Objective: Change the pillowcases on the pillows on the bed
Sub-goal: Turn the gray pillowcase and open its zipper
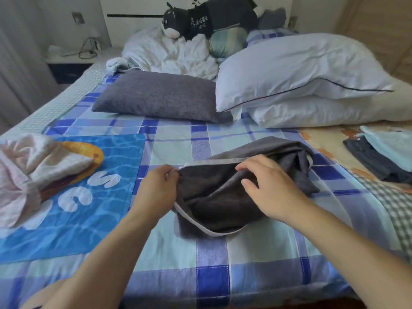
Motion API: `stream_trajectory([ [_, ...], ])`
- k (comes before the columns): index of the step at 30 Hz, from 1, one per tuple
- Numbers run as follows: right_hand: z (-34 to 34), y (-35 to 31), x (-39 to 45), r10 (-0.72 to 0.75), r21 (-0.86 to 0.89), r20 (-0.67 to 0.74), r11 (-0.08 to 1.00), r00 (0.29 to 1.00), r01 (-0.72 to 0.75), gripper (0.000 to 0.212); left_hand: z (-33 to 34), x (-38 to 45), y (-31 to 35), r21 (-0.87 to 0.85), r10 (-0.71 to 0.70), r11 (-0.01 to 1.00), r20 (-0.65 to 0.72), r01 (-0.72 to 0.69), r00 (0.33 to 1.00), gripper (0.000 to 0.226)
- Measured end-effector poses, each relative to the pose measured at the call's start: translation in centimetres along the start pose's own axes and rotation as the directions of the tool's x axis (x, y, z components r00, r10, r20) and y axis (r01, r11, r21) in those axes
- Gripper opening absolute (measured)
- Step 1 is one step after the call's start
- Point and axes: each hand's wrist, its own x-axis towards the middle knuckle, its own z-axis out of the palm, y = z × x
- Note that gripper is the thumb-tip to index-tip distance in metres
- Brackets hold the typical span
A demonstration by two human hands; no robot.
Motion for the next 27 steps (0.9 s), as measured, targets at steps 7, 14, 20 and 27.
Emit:
stream_trajectory([
  [7, -1.4, -2.9, -0.8, -0.118, 0.141, -0.102, 0.981, 0.988, 0.131, 0.024, -1.4, -2.8, 3.9, -0.793, 0.043, 0.475, 0.455, 0.382, 0.89, 0.023],
  [14, -1.7, -4.6, -1.8, -0.059, 0.082, -0.076, 0.994, 0.995, 0.066, 0.043, -1.1, -3.6, 4.5, -0.836, 0.058, 0.462, 0.36, 0.294, 0.931, 0.009],
  [20, 1.0, -4.2, -1.9, -0.31, -0.059, -0.301, 0.95, 0.902, 0.306, 0.012, -0.5, -4.3, 4.7, -0.805, -0.005, 0.527, 0.319, 0.274, 0.948, 0.021],
  [27, 1.9, -3.7, -2.6, -0.218, 0.099, -0.219, 0.965, 0.951, 0.244, 0.015, -1.5, -4.0, 4.3, -0.847, -0.025, 0.426, 0.341, 0.319, 0.94, 0.022],
])
